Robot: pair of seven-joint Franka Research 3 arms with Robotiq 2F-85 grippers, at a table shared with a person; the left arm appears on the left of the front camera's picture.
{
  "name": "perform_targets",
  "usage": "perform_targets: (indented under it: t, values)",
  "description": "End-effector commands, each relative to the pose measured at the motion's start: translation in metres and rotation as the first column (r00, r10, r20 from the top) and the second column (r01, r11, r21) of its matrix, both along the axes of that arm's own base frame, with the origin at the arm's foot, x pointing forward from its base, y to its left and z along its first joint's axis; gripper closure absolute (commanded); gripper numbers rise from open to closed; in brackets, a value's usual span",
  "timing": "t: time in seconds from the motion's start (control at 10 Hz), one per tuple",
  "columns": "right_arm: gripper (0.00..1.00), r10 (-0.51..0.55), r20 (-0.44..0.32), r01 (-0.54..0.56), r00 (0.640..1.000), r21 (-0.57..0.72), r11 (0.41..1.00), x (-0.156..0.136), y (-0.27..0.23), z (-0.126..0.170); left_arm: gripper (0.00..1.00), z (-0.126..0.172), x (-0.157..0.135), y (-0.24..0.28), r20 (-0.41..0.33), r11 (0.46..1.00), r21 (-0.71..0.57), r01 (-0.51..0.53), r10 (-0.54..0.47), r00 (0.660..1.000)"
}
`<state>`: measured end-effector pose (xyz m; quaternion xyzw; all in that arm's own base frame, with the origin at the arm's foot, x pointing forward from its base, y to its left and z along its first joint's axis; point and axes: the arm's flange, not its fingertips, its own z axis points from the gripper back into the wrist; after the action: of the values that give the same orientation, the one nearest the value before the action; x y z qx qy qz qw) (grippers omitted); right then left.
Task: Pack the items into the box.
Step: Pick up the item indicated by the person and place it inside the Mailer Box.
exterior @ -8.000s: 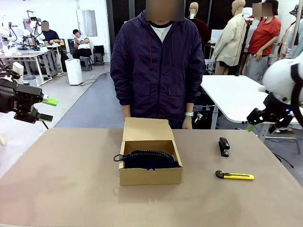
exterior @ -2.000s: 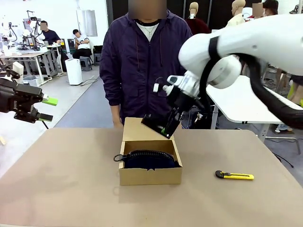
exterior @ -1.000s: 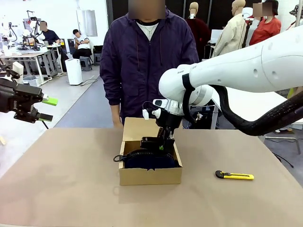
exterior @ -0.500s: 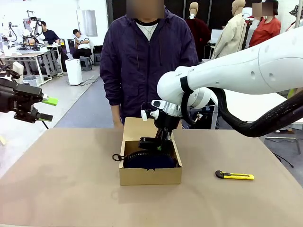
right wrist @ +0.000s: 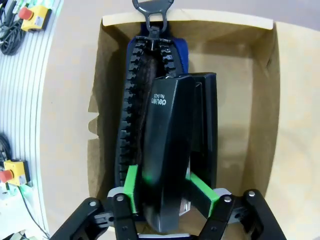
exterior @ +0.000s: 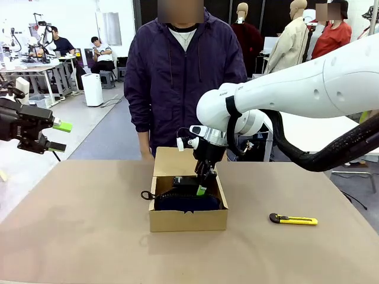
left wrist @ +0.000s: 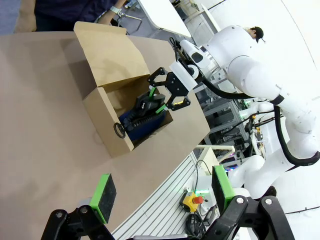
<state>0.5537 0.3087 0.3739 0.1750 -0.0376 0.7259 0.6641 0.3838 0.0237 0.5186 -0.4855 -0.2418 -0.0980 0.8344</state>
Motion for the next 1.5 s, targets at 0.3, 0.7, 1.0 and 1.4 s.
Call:
perform_targets:
  t: [0.3, 0.7, 1.0, 1.4]
  values:
    - [0.00, -0.026, 0.016, 0.026, 1.000, 0.039, 0.999, 0.000, -0.007, 0.007, 0.00, 0.001, -0.001, 0.003, 0.002, 1.000, -0.001, 0.010, -0.010, 1.000]
    - [0.00, -0.067, -0.031, 0.071, 0.997, 0.161, 0.984, -0.011, -0.024, 0.041, 0.00, 0.001, -0.001, 0.003, 0.002, 1.000, -0.001, 0.010, -0.010, 1.000]
    - [0.00, -0.113, -0.098, 0.134, 0.989, 0.234, 0.963, -0.008, -0.030, 0.051, 0.00, 0.001, -0.001, 0.003, 0.002, 1.000, -0.001, 0.010, -0.010, 1.000]
    - [0.00, -0.191, -0.196, 0.228, 0.962, 0.185, 0.956, -0.022, -0.042, 0.068, 0.00, 0.001, -0.001, 0.003, 0.002, 1.000, -0.001, 0.010, -0.010, 1.000]
